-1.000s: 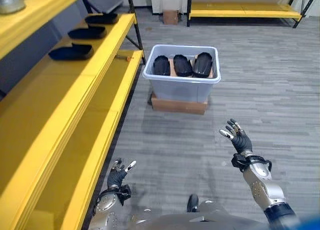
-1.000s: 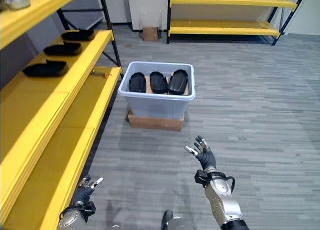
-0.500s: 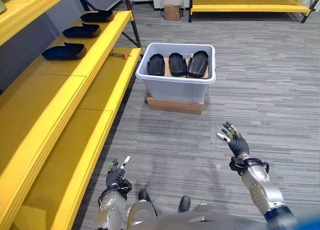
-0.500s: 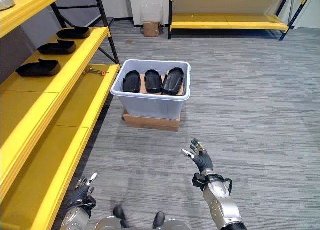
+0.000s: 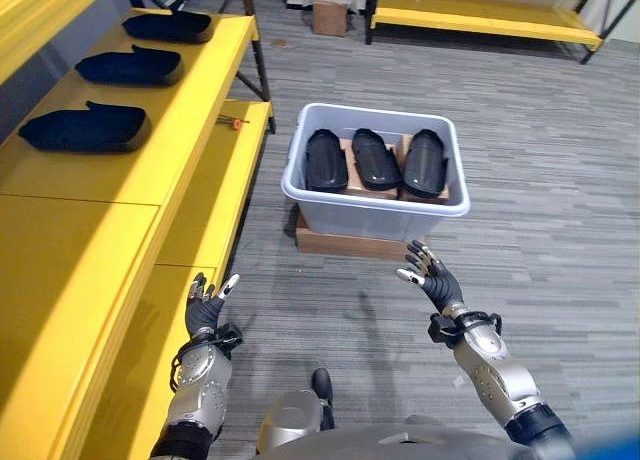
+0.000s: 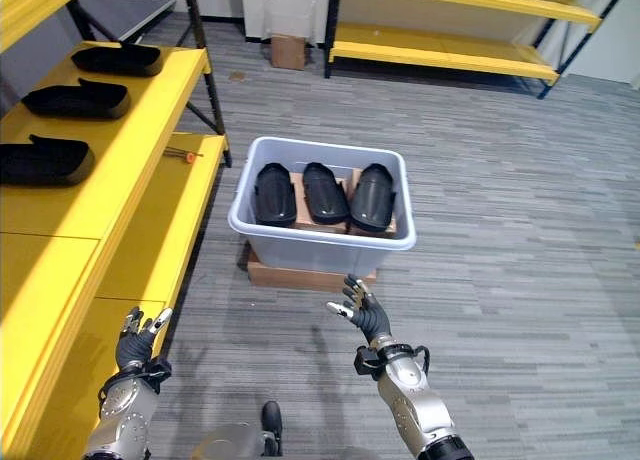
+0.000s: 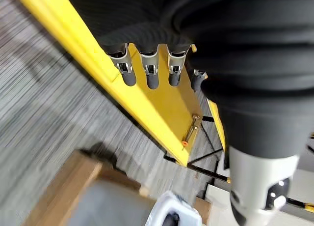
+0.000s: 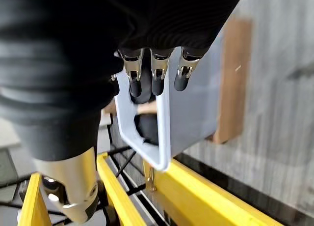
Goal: Move parts from the plastic box to the shelf.
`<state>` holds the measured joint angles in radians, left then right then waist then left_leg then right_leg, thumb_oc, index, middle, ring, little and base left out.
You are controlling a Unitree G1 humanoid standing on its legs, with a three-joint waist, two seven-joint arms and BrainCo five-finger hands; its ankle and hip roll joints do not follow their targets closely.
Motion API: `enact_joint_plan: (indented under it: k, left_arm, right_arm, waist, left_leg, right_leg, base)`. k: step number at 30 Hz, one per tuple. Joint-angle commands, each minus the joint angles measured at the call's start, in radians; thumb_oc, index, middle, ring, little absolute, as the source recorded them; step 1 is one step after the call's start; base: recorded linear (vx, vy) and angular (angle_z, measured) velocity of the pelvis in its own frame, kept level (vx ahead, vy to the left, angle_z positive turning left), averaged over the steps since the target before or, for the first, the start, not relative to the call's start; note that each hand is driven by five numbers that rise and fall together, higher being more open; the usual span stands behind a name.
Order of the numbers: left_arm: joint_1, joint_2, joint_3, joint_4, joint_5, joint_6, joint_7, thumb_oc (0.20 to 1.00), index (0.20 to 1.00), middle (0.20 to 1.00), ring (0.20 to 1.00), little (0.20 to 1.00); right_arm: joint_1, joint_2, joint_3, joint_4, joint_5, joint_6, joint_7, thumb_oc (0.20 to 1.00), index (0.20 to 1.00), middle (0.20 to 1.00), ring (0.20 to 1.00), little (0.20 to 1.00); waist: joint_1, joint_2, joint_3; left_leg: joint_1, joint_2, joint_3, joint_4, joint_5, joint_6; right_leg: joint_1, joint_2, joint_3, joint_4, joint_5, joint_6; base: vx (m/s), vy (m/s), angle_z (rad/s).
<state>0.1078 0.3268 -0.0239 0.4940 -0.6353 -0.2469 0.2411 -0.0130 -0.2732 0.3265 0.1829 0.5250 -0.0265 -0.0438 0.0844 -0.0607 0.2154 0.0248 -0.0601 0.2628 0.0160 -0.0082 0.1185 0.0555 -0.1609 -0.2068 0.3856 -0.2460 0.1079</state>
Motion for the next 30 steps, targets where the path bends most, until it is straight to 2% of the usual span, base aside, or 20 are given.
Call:
enact_joint_plan:
  k: [1,3,8,10,12,15,17,18,19,20,22,23,24,25,28,30]
  left_arm:
    - [0.048,0.003,-0.032,-0.064,0.14,-0.042,-0.017,1.0,1.0,1.0,1.0,1.0]
    - [0.045,0.005,-0.045,-0.058,0.136,-0.028,-0.033,1.0,1.0,1.0,1.0,1.0]
    - [0.048,-0.007,-0.066,-0.028,0.14,-0.023,-0.066,1.0,1.0,1.0,1.0,1.0]
    - [0.052,-0.011,-0.076,-0.021,0.141,-0.025,-0.07,1.0,1.0,1.0,1.0,1.0]
    - [0.065,-0.015,-0.082,-0.013,0.129,-0.028,-0.07,1.0,1.0,1.0,1.0,1.0]
    - [0.069,-0.016,-0.081,0.0,0.122,-0.04,-0.049,1.0,1.0,1.0,1.0,1.0]
    - [0.059,-0.013,-0.072,0.002,0.12,-0.033,-0.033,1.0,1.0,1.0,1.0,1.0]
    - [0.05,-0.013,-0.065,0.0,0.123,-0.025,-0.024,1.0,1.0,1.0,1.0,1.0]
    - [0.045,-0.016,-0.065,-0.002,0.113,-0.009,-0.023,1.0,1.0,1.0,1.0,1.0]
    - [0.041,-0.018,-0.07,-0.004,0.097,0.007,-0.028,1.0,1.0,1.0,1.0,1.0]
    - [0.041,-0.024,-0.091,-0.006,0.098,-0.007,-0.021,1.0,1.0,1.0,1.0,1.0]
    - [0.045,-0.025,-0.102,-0.011,0.096,-0.012,-0.019,1.0,1.0,1.0,1.0,1.0]
    - [0.063,-0.026,-0.114,-0.024,0.095,-0.01,-0.037,1.0,1.0,1.0,1.0,1.0]
    - [0.067,-0.026,-0.116,-0.026,0.096,-0.009,-0.04,1.0,1.0,1.0,1.0,1.0]
    - [0.119,-0.036,-0.108,-0.048,0.098,0.011,-0.069,1.0,1.0,1.0,1.0,1.0]
    - [0.131,-0.05,-0.094,-0.04,0.063,0.041,-0.137,1.0,1.0,1.0,1.0,1.0]
  right_arm:
    - [0.001,-0.022,-0.015,-0.023,-0.043,-0.061,-0.006,1.0,1.0,1.0,1.0,1.0]
    - [0.0,-0.021,-0.019,-0.023,-0.057,-0.069,-0.003,1.0,1.0,1.0,1.0,1.0]
    - [0.001,-0.031,-0.047,-0.011,-0.065,-0.057,-0.033,1.0,1.0,1.0,1.0,1.0]
    - [0.006,-0.024,-0.061,0.01,-0.051,-0.07,-0.048,1.0,1.0,1.0,1.0,1.0]
    - [0.002,-0.019,-0.068,0.025,-0.054,-0.08,-0.049,1.0,1.0,1.0,1.0,1.0]
    - [-0.007,-0.025,-0.073,0.021,-0.051,-0.085,-0.05,1.0,1.0,1.0,1.0,1.0]
    - [-0.006,-0.031,-0.082,0.011,-0.066,-0.083,-0.054,1.0,1.0,1.0,1.0,1.0]
    - [-0.006,-0.037,-0.089,0.003,-0.063,-0.079,-0.043,1.0,1.0,1.0,1.0,1.0]
    - [-0.008,-0.04,-0.089,-0.005,-0.062,-0.07,-0.04,1.0,1.0,1.0,1.0,1.0]
    - [-0.008,-0.044,-0.091,-0.014,-0.061,-0.059,-0.042,1.0,1.0,1.0,1.0,1.0]
    - [-0.006,-0.046,-0.096,-0.021,-0.053,-0.039,-0.048,1.0,1.0,1.0,1.0,1.0]
    - [-0.003,-0.043,-0.1,-0.019,-0.058,-0.037,-0.052,1.0,1.0,1.0,1.0,1.0]
    - [0.009,-0.043,-0.111,-0.02,-0.058,-0.034,-0.062,1.0,1.0,1.0,1.0,1.0]
    - [0.01,-0.043,-0.113,-0.019,-0.054,-0.033,-0.063,1.0,1.0,1.0,1.0,1.0]
    - [0.02,-0.04,-0.11,-0.017,-0.084,-0.045,-0.109,1.0,1.0,1.0,1.0,1.0]
    - [0.021,-0.046,-0.116,-0.023,-0.085,-0.051,-0.136,1.0,1.0,1.0,1.0,1.0]
  waist:
    - [0.022,0.015,-0.026]
    - [0.024,0.005,-0.027]
    - [0.03,-0.005,-0.05]
    - [0.032,0.006,-0.046]
    - [0.028,0.018,-0.033]
    - [0.003,0.025,-0.005]
    - [-0.014,0.022,0.017]
    - [-0.021,0.014,0.03]
    - [-0.027,0.003,0.04]
    - [-0.035,-0.003,0.05]
    - [-0.051,-0.011,0.057]
    - [-0.058,-0.01,0.057]
    - [-0.061,-0.012,0.046]
    - [-0.06,-0.012,0.042]
    - [-0.039,-0.004,0.025]
    - [-0.036,0.003,0.015]
  left_leg:
    - [-0.104,0.07,-0.055,-0.002,0.048,-0.084]
    - [-0.098,0.052,-0.06,-0.003,0.038,-0.07]
    - [-0.08,0.015,-0.06,-0.018,0.016,-0.027]
    - [-0.055,0.006,-0.053,-0.015,-0.016,0.001]
    - [-0.023,0.014,-0.045,-0.022,-0.027,0.005]
    - [0.034,0.033,-0.036,-0.038,-0.036,-0.012]
    - [0.081,0.044,-0.025,-0.054,-0.05,-0.026]
    - [0.11,0.046,-0.01,-0.059,-0.063,-0.038]
    - [0.13,0.041,-0.003,-0.062,-0.076,-0.047]
    - [0.146,0.037,-0.01,-0.065,-0.094,-0.053]
    - [0.164,0.033,-0.041,-0.069,-0.114,-0.061]
    - [0.17,0.033,-0.056,-0.07,-0.119,-0.062]
    - [0.169,0.033,-0.081,-0.082,-0.104,-0.075]
    - [0.167,0.033,-0.083,-0.082,-0.102,-0.078]
    - [0.18,0.058,-0.058,-0.09,-0.081,-0.106]
    - [0.176,0.071,-0.039,-0.072,-0.081,-0.112]
  right_leg:
    - [0.095,0.046,-0.017,-0.119,0.167,0.014]
    - [0.097,0.039,-0.017,-0.096,0.188,0.024]
    - [0.092,0.021,-0.02,0.056,0.294,0.055]
    - [0.017,-0.028,-0.04,0.285,0.361,0.071]
    - [-0.036,-0.036,-0.059,0.363,0.341,0.064]
    - [-0.149,-0.012,-0.094,0.295,0.311,0.054]
    - [-0.186,-0.032,-0.144,0.181,0.312,0.049]
    - [-0.198,-0.053,-0.187,0.061,0.342,0.052]
    - [-0.21,-0.065,-0.203,-0.045,0.381,0.063]
    - [-0.23,-0.082,-0.192,-0.11,0.43,0.079]
    - [-0.241,-0.076,-0.147,-0.212,0.459,0.092]
    - [-0.242,-0.068,-0.125,-0.229,0.46,0.093]
    - [-0.203,-0.036,-0.113,-0.311,0.428,0.087]
    - [-0.198,-0.033,-0.113,-0.315,0.425,0.087]
    - [-0.124,-0.019,-0.168,-0.344,0.393,0.069]
    - [-0.11,-0.018,-0.185,-0.33,0.368,0.053]
  base:
    - [0.08,0.163,0.09]
    - [0.1,0.169,0.15]
    - [0.11,0.198,0.07]
    - [0.13,0.26,0.11]
    - [0.12,0.138,-0.07]
    - [0.13,-0.008,-0.57]
    - [0.14,-0.09,-0.29]
    - [0.19,-0.146,0.06]
    - [0.22,-0.17,-0.1]
    - [0.17,-0.145,-0.26]
    - [0.21,-0.139,-0.15]
    - [0.31,-0.216,0.27]
    - [0.24,-0.185,0.45]
    - [0.25,-0.225,0.67]
    - [0.29,-0.253,0.46]
    - [0.25,-0.214,-0.06]
